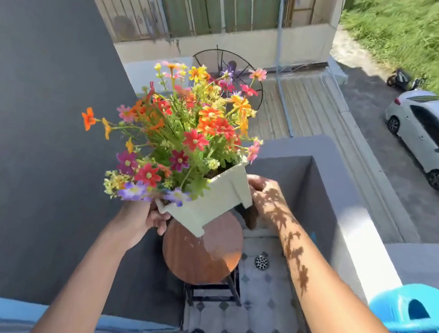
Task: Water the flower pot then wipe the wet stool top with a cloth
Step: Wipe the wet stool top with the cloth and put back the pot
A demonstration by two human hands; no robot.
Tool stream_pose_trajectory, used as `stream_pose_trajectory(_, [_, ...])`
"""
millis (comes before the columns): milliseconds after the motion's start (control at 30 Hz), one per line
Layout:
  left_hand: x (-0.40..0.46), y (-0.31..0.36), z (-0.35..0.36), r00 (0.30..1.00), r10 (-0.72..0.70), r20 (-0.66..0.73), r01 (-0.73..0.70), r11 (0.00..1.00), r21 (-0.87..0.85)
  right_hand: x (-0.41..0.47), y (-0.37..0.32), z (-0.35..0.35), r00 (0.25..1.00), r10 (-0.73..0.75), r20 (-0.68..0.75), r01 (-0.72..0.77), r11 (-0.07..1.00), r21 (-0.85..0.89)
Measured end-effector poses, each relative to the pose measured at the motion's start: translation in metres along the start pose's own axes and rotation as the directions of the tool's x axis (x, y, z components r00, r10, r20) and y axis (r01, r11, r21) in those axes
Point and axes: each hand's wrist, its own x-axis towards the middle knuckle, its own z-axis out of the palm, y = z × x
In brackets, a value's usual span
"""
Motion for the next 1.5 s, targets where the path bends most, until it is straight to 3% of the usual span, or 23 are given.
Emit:
stream_pose_trajectory(100, [0.022, -0.007, -0.002, 0.998, -0.054, -0.023, 0.053, 0.998, -0.024, 0.016, 0.009, 0.019, 0.999, -0.033, 0.002, 0.033, 0.994, -0.100])
stream_pose_trajectory(200, [0.042, -0.017, -0.007, 0.986, -0.162, -0.028, 0.161, 0.986, -0.052, 0.030, 0.032, 0.026, 0.996, 0.022, -0.088, -0.029, 0.996, -0.080])
stream_pose_trajectory(333, [0.069, -0.034, -0.012, 0.968, -0.249, 0.028, 0.251, 0.960, -0.128, 0.030, 0.073, 0.032, 0.982, 0.005, -0.190, -0.006, 1.000, -0.008])
stream_pose_trajectory(433, [0.092, -0.041, -0.020, 0.956, -0.280, 0.094, 0.293, 0.936, -0.194, 0.024, 0.110, 0.049, 0.982, 0.044, -0.186, -0.077, 0.982, -0.172])
stream_pose_trajectory(600, [0.128, -0.044, -0.030, 0.970, -0.241, 0.021, 0.239, 0.941, -0.238, 0.034, 0.157, 0.103, 1.000, -0.026, 0.006, 0.026, 0.883, -0.469])
stream_pose_trajectory(700, [0.150, -0.046, -0.038, 0.972, -0.234, -0.037, 0.220, 0.951, -0.218, 0.050, 0.188, 0.137, 0.956, -0.119, 0.269, 0.272, 0.704, -0.656])
stream_pose_trajectory(900, [0.192, -0.062, -0.040, 0.975, -0.201, -0.098, 0.178, 0.963, -0.204, 0.054, 0.267, 0.189, 0.764, -0.046, 0.644, 0.555, 0.555, -0.619])
stream_pose_trajectory(1033, [0.205, -0.071, -0.034, 0.976, -0.193, -0.105, 0.165, 0.960, -0.227, 0.041, 0.323, 0.184, 0.701, 0.031, 0.713, 0.648, 0.391, -0.654])
stream_pose_trajectory(1133, [0.210, -0.071, -0.032, 0.977, -0.199, -0.082, 0.177, 0.960, -0.219, 0.042, 0.338, 0.180, 0.723, -0.035, 0.690, 0.652, 0.368, -0.663])
stream_pose_trajectory(1200, [0.210, -0.071, -0.031, 0.974, -0.210, -0.086, 0.189, 0.960, -0.205, 0.058, 0.338, 0.175, 0.775, -0.039, 0.631, 0.592, 0.395, -0.702])
stream_pose_trajectory(1367, [0.215, -0.071, -0.035, 0.969, -0.188, -0.160, 0.157, 0.970, -0.186, 0.132, 0.305, 0.125, 0.933, -0.094, 0.349, 0.356, 0.397, -0.846])
stream_pose_trajectory(1500, [0.217, -0.070, -0.037, 0.965, -0.179, -0.189, 0.155, 0.979, -0.135, 0.188, 0.281, 0.075, 0.988, -0.149, 0.034, 0.101, 0.470, -0.877])
